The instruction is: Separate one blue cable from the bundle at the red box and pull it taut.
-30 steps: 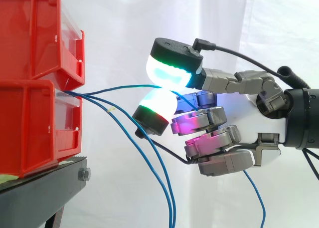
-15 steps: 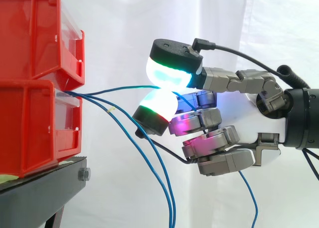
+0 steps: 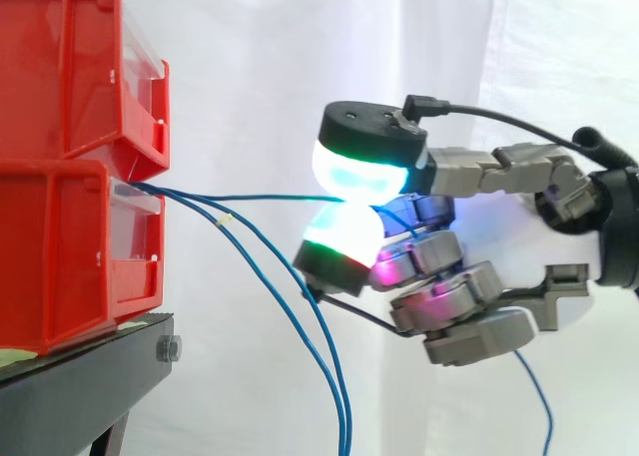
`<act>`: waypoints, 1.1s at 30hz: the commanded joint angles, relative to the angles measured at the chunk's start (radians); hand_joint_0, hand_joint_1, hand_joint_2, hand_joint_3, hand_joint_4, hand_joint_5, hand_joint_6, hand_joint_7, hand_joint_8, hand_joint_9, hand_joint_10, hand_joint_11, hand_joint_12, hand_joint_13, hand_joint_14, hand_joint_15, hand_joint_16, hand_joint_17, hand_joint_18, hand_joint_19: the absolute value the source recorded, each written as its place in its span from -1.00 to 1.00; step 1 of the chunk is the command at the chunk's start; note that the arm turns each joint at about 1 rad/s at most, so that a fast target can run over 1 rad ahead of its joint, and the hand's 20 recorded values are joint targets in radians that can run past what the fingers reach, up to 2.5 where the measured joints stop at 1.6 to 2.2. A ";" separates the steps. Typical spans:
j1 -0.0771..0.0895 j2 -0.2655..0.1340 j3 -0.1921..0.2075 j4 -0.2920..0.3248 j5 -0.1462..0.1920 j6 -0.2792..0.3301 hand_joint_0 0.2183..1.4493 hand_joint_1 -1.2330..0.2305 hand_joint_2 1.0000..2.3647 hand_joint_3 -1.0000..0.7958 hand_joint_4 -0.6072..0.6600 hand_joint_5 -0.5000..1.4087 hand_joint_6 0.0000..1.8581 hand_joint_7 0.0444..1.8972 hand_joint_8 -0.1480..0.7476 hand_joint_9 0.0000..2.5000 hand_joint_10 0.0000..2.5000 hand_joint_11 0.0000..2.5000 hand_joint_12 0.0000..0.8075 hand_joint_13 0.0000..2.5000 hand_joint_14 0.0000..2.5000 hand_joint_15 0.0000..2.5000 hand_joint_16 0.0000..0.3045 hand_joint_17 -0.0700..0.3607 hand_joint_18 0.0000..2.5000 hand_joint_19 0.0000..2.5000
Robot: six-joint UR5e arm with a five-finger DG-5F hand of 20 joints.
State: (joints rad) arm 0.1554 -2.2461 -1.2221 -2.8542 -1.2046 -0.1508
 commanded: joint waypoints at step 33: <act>-0.005 0.168 -0.289 -0.008 0.050 0.013 -0.35 -0.41 -0.97 0.06 -0.11 -0.60 -0.03 0.27 -0.06 -0.65 1.00 1.00 0.13 -0.34 1.00 0.25 -0.69 -0.18 0.10 0.26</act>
State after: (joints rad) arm 0.1501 -2.0782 -1.5106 -2.8605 -1.1567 -0.1270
